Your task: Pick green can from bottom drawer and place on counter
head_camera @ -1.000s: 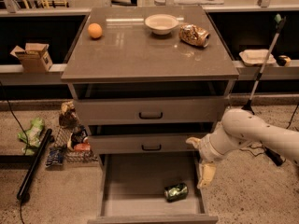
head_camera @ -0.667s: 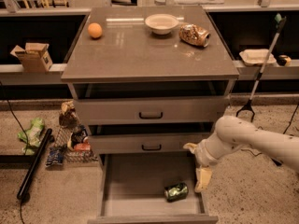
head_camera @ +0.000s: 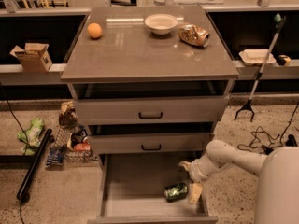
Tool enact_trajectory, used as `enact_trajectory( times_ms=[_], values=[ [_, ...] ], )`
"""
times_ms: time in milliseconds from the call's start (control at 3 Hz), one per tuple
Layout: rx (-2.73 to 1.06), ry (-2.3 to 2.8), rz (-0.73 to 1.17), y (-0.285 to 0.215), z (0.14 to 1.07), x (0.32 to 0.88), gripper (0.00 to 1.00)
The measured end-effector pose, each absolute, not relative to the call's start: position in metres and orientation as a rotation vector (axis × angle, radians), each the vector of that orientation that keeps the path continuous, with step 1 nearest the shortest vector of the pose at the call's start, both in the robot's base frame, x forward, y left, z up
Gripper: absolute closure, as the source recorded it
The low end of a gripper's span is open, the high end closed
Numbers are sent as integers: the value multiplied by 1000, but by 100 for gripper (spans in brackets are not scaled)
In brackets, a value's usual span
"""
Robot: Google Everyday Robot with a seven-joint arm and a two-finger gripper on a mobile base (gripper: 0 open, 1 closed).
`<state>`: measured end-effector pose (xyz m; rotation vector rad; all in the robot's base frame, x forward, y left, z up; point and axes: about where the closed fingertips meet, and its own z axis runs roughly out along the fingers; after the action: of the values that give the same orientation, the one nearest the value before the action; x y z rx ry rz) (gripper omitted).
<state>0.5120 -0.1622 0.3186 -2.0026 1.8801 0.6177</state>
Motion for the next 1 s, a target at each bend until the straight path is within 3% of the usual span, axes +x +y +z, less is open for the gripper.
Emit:
enact_trajectory(
  times_ms=[1000],
  values=[
    [-1951,1803,628,-144,240,534,0]
  ],
)
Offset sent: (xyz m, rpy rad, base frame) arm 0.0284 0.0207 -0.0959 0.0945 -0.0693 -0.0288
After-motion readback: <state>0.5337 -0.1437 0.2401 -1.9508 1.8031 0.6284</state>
